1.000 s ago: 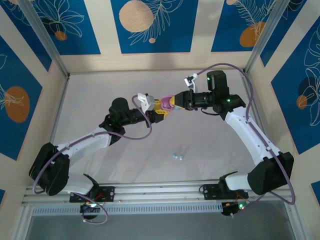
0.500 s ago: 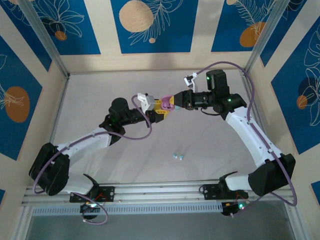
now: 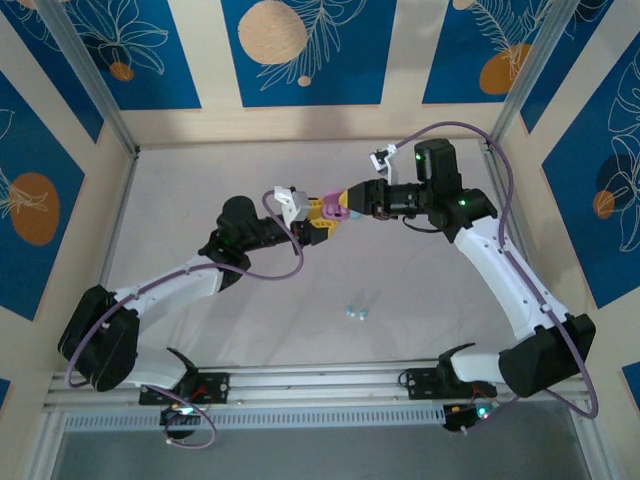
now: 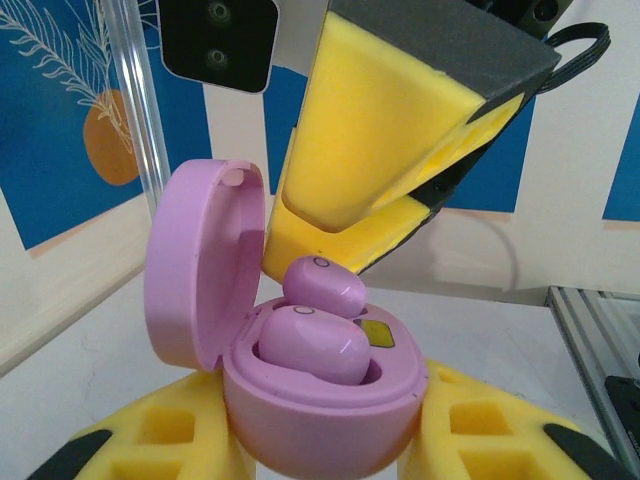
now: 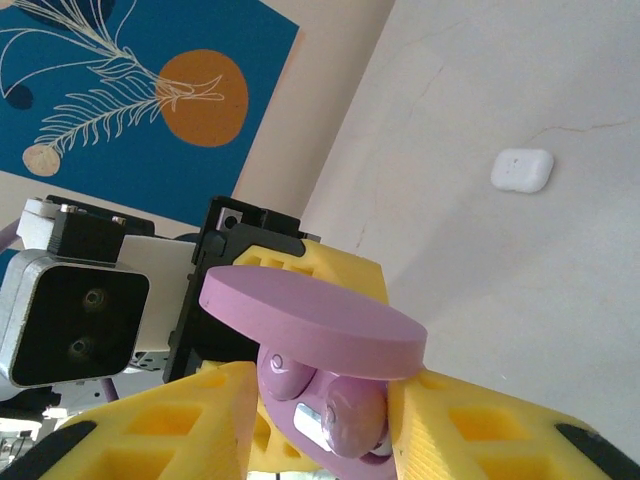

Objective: Insert wireless bluetooth earbuds into charging case

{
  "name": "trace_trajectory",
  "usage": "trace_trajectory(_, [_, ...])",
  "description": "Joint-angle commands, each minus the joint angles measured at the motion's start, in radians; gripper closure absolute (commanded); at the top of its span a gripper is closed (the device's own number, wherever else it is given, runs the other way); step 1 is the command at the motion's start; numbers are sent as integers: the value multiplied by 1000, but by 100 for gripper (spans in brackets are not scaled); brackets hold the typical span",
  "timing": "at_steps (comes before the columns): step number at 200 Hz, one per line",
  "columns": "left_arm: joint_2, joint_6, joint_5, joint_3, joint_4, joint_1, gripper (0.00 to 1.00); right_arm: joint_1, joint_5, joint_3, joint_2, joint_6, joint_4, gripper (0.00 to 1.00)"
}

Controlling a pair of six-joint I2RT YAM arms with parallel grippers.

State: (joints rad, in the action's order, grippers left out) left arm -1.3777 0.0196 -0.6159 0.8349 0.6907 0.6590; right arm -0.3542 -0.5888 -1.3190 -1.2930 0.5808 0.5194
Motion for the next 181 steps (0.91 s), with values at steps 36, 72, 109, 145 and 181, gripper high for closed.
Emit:
trace_trajectory(36, [32, -17, -8, -6, 87, 16, 76, -1, 38, -22, 38, 11, 39, 58])
trace_trajectory(72, [36, -21, 7, -17, 89, 17, 76, 4, 53, -18, 75, 15, 30, 55])
trace_trajectory(109, [45, -67, -4, -22, 68, 17, 76, 28, 122, -3, 99, 63, 5, 54])
trace_trajectory(145, [43, -98, -8, -12, 32, 16, 76, 33, 128, -116, 9, 98, 41, 54])
trace_trajectory(181, [39, -52, -11, -19, 77, 21, 76, 17, 105, -178, -79, 91, 61, 54])
